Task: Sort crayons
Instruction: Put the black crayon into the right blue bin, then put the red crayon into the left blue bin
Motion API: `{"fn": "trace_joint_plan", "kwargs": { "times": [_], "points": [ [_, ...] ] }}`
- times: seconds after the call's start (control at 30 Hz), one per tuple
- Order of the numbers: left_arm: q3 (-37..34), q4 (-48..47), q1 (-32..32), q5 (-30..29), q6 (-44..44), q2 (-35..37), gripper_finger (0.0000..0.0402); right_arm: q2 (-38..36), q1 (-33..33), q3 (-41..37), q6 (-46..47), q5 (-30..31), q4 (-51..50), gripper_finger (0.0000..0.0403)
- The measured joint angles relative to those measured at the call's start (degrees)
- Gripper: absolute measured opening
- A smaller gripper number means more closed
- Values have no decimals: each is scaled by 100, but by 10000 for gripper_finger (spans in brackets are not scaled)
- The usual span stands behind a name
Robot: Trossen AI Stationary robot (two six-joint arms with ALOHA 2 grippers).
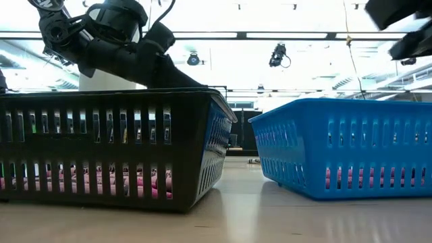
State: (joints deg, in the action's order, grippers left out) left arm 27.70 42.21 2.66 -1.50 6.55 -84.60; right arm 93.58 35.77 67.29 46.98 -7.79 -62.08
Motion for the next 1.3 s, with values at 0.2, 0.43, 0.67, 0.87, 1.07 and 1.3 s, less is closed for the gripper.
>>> {"fn": "trace_joint_plan", "kwargs": {
  "times": [0.2, 0.43, 0.67, 0.87, 1.07, 1.3],
  "points": [
    [33, -268, -2, 733, 167, -3, 235, 0, 549, 0, 891, 380, 174, 41],
    [690, -1058, -19, 780, 310, -412, 235, 0, 907, 0, 1680, 714, 203, 51],
    [1726, -2141, -33, 783, 833, -1229, 235, 0, 1115, -81, 2064, 806, 177, 90],
    [2674, -3173, -22, 782, 1299, -1770, 235, -2, 1165, -81, 2044, 1244, 165, 101],
    [3440, -3769, -20, 783, 1580, -2211, 235, -2, 1353, -122, 1758, 2889, 148, 94],
    [3834, -3839, -18, 822, 2046, -2618, 235, -7, 1342, -456, 1645, 4449, 123, 93]
  ]
}}
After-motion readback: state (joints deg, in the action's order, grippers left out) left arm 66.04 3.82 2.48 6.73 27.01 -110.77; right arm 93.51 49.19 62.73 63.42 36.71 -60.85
